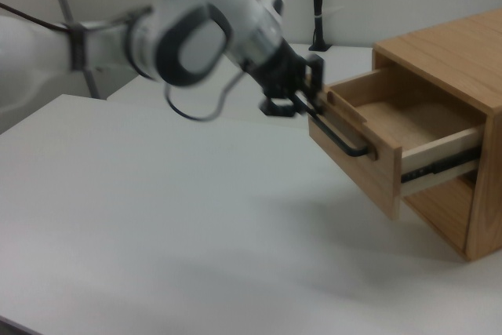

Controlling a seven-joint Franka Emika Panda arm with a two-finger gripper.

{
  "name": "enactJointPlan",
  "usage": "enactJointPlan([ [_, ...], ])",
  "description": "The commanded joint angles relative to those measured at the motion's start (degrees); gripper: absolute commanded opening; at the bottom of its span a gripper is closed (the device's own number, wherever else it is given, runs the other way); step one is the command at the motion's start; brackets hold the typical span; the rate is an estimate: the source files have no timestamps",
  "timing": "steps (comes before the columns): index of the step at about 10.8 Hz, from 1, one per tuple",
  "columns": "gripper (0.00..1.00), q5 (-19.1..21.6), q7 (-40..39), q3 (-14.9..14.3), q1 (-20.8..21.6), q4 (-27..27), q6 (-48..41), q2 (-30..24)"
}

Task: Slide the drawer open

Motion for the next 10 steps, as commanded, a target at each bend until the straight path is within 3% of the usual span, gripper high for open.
enactJointPlan([
  [1,0.04,0.6,-1.5,-0.4,2.4,-2.3,-11.9,-7.6],
  [4,0.06,1.0,-0.7,1.1,2.5,-2.3,-17.4,-8.2],
  [5,0.1,2.9,0.4,1.8,2.4,-1.9,-21.0,-8.1],
  [7,0.27,7.4,13.3,5.6,1.8,-0.6,-28.1,-7.8],
  [8,0.3,7.9,22.3,7.2,2.1,0.2,-30.1,-7.5],
  [10,0.45,9.9,42.4,10.7,2.2,1.6,-31.9,-6.4],
])
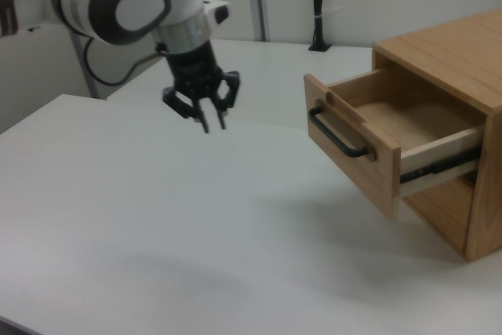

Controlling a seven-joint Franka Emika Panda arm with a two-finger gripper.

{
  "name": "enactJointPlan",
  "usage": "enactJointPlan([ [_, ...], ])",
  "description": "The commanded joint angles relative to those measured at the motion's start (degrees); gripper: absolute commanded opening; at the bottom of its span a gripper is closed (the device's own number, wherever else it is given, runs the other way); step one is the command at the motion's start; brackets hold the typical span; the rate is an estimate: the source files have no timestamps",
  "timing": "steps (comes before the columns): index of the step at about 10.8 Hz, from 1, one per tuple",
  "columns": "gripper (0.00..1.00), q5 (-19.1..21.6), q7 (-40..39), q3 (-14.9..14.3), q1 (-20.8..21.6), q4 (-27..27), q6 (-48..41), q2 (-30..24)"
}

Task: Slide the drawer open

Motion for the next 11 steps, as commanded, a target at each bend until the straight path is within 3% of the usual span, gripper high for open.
enactJointPlan([
  [1,0.46,2.7,25.7,4.2,-0.1,3.6,-4.1,2.0],
  [3,0.78,2.7,39.1,5.9,0.0,9.1,-10.3,6.0],
  [4,1.0,3.0,40.0,5.9,0.1,9.9,-12.1,6.5],
  [7,1.0,1.8,40.5,5.3,5.3,9.9,-15.5,7.4],
  [11,1.0,-0.1,42.3,2.9,5.9,11.4,-15.4,7.8],
])
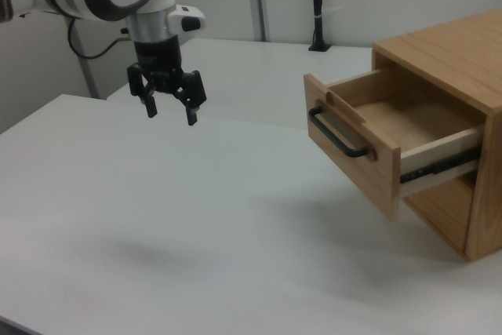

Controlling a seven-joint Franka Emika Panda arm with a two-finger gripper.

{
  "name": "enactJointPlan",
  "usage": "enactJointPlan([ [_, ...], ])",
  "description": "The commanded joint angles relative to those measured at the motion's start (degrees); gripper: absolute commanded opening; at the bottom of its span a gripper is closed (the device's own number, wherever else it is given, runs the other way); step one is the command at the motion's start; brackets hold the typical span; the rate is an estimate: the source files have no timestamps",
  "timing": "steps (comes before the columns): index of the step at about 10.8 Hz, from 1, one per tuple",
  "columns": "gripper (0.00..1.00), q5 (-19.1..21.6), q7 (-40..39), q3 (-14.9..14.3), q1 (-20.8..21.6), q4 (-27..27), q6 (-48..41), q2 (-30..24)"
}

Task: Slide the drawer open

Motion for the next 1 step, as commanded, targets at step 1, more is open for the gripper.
enactJointPlan([
  [1,1.0,-0.8,0.8,-2.1,1.1,2.0,-2.0,0.5],
])
